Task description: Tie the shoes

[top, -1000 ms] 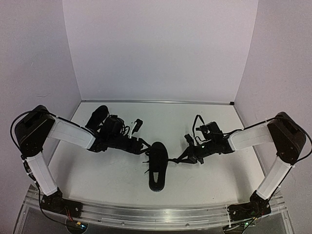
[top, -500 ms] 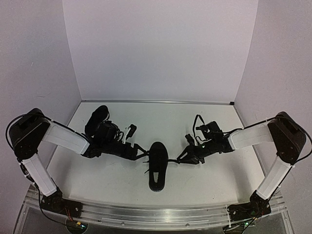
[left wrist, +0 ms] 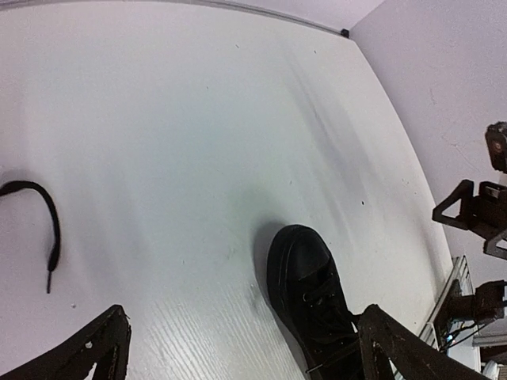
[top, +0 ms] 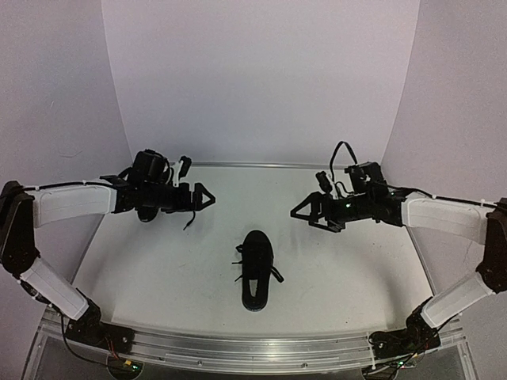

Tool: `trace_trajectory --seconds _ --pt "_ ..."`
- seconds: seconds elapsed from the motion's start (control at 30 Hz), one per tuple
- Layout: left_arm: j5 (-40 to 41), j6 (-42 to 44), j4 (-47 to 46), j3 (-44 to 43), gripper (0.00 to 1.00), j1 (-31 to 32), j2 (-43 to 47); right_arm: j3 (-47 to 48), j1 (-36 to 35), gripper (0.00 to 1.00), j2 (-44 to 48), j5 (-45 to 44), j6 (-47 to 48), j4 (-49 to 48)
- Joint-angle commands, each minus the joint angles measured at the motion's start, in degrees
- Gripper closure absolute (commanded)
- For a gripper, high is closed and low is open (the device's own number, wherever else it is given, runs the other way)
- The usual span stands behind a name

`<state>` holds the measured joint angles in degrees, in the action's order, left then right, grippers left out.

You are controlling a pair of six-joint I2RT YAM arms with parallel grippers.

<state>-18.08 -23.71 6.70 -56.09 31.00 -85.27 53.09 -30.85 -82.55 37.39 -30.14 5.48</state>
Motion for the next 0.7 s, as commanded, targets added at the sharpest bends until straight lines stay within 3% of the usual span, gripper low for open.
trace_trajectory --seconds 0.0,0.4,0.67 --pt "6.4 2.6 13.1 -3.7 0.00 -0.8 5.3 -0.6 0.1 0.02 4.8 -3.8 2.9 2.1" --pt "8.2 -5.2 11.2 16.2 0.00 -0.8 19.2 -19.7 0.1 0.03 10.7 -1.7 -5.4 -9.1" --pt "9.5 -6.7 10.8 18.7 0.00 -0.8 19.0 -21.7 -0.2 0.07 9.2 -1.8 -6.7 -10.7"
